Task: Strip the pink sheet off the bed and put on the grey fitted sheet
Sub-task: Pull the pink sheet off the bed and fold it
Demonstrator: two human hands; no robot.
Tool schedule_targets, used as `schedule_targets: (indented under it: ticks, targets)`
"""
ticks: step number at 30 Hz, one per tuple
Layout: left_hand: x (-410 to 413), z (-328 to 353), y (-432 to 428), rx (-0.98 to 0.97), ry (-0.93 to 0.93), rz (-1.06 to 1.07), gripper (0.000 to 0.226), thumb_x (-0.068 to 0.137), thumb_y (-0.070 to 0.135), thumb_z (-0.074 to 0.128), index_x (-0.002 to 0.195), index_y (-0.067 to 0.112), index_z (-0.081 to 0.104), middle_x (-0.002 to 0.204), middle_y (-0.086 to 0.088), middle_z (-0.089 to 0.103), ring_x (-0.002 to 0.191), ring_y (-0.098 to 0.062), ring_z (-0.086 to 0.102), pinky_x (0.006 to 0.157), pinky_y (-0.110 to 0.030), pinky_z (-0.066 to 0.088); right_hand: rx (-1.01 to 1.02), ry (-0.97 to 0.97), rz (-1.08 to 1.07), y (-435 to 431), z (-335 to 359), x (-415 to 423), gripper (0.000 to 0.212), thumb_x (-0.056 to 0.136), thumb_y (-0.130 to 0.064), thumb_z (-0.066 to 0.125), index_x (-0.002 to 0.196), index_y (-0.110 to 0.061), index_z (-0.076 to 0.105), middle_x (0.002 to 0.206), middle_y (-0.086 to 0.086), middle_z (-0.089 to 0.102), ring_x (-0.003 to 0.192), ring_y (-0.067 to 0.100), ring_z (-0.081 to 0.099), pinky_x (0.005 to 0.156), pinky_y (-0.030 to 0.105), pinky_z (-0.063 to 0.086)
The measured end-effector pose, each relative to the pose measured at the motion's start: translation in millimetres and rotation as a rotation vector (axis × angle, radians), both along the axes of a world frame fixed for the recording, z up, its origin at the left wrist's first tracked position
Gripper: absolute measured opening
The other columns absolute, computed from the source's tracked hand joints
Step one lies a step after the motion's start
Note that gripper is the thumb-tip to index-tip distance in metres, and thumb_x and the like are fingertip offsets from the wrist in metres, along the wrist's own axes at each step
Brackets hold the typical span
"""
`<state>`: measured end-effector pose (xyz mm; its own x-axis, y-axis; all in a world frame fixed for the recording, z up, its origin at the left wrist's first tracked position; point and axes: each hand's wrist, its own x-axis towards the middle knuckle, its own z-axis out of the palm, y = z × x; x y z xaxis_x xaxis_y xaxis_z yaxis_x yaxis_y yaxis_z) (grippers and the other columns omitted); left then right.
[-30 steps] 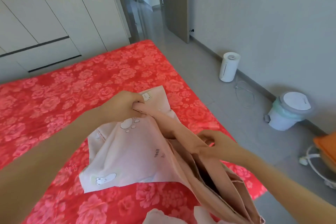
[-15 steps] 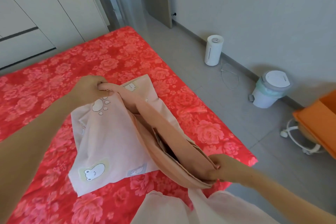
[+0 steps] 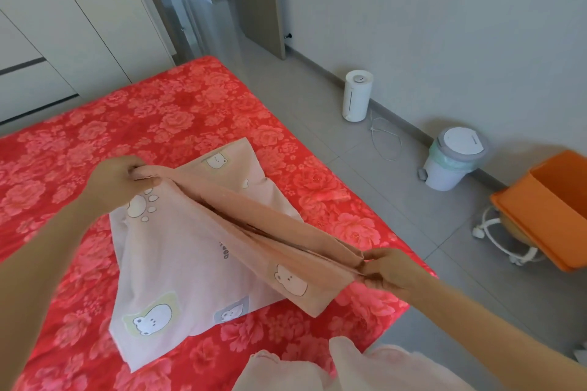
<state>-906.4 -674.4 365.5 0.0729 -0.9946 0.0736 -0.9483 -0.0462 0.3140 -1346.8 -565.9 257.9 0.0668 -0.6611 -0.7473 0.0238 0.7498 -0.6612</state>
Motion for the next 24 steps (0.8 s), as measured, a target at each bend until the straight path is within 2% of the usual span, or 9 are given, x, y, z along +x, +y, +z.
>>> schedule_targets:
  ticks: [4,6,7,9,12,14,19,21,24]
  targets:
    - [7.2,-12.1,23.2,0.047,-0.013,-0.068,0.015,0.076,0.015,0.077,0.077,0.008,0.064,0.065,-0.005,0.06,0.063,-0.025,0.053,0.055,-0.023,0.033,-0.828,0.957,0.18,-17.2,24.5,-27.9,0.025,0.07,0.013,0.055,0.076,-0.006,0.071,0.063,0.006,0.063,0.052,0.024,0.057,0.049,0.027,0.038]
    - [7.6,-17.4,32.0,0.016,-0.002,-0.066,0.021,0.076,0.013,0.077,0.068,0.014,0.058,0.058,0.0,0.054,0.058,-0.02,0.05,0.054,-0.02,0.031,-1.109,1.174,0.269,-11.5,31.2,-29.2,0.022,0.063,0.007,0.052,0.066,-0.01,0.067,0.059,0.002,0.061,0.048,0.027,0.056,0.047,0.023,0.031]
    - [9.2,-19.0,37.1,-0.003,0.009,-0.061,0.025,0.075,0.011,0.077,0.065,0.016,0.055,0.056,0.002,0.051,0.054,-0.014,0.048,0.052,-0.017,0.03,-1.099,1.129,0.273,-7.4,33.1,-27.7,0.021,0.063,0.003,0.051,0.064,-0.012,0.066,0.057,-0.002,0.058,0.047,0.024,0.054,0.045,0.021,0.03]
    - [14.5,-21.5,47.2,-0.007,0.033,-0.05,0.024,0.075,0.007,0.077,0.066,0.015,0.056,0.056,0.003,0.052,0.051,-0.008,0.048,0.053,-0.016,0.033,-0.749,0.847,0.206,-5.9,36.5,-24.6,0.021,0.074,0.0,0.053,0.065,-0.015,0.066,0.059,-0.003,0.056,0.054,0.019,0.051,0.051,0.023,0.04]
    - [18.7,-25.8,60.3,0.012,0.032,-0.008,0.019,0.076,0.005,0.076,0.07,0.011,0.059,0.057,0.0,0.054,0.054,-0.013,0.051,0.056,-0.023,0.035,-0.098,0.06,0.024,-9.2,22.5,-20.3,0.018,0.084,0.004,0.048,0.075,-0.006,0.06,0.081,0.013,0.059,0.075,0.027,0.058,0.083,0.045,0.054]
    - [20.1,-27.1,64.5,-0.006,0.034,0.042,0.022,0.077,0.005,0.074,0.067,0.012,0.057,0.055,0.001,0.052,0.054,-0.018,0.049,0.057,-0.024,0.035,0.138,-0.273,-0.063,-7.2,9.0,-10.7,0.017,0.082,0.007,0.043,0.088,0.0,0.057,0.094,0.019,0.059,0.084,0.035,0.06,0.082,0.051,0.054]
    - [31.4,-25.4,71.4,-0.003,0.004,0.126,0.029,0.079,0.006,0.073,0.063,0.016,0.051,0.052,0.0,0.05,0.05,-0.018,0.047,0.054,-0.018,0.035,0.241,-0.581,0.074,-2.2,-3.0,4.9,0.048,0.04,0.015,0.071,0.086,0.001,0.071,0.08,0.015,0.062,0.063,0.023,0.058,0.056,0.03,0.051]
    - [35.1,-25.5,73.6,0.006,-0.018,0.141,0.023,0.078,0.007,0.074,0.065,0.011,0.056,0.053,-0.002,0.053,0.05,-0.019,0.048,0.053,-0.016,0.035,0.24,-0.65,0.18,-6.3,-1.0,5.6,0.051,0.049,0.012,0.068,0.098,-0.005,0.074,0.087,0.012,0.062,0.065,0.018,0.054,0.056,0.026,0.046]
    - [36.9,-27.3,76.1,0.008,-0.028,0.16,0.016,0.077,0.007,0.075,0.071,0.004,0.061,0.056,-0.006,0.055,0.053,-0.021,0.048,0.057,-0.019,0.035,0.31,-0.702,0.164,-16.3,-3.2,-1.7,0.062,0.049,0.003,0.085,0.108,-0.003,0.069,0.094,0.013,0.058,0.072,0.02,0.05,0.059,0.029,0.045]
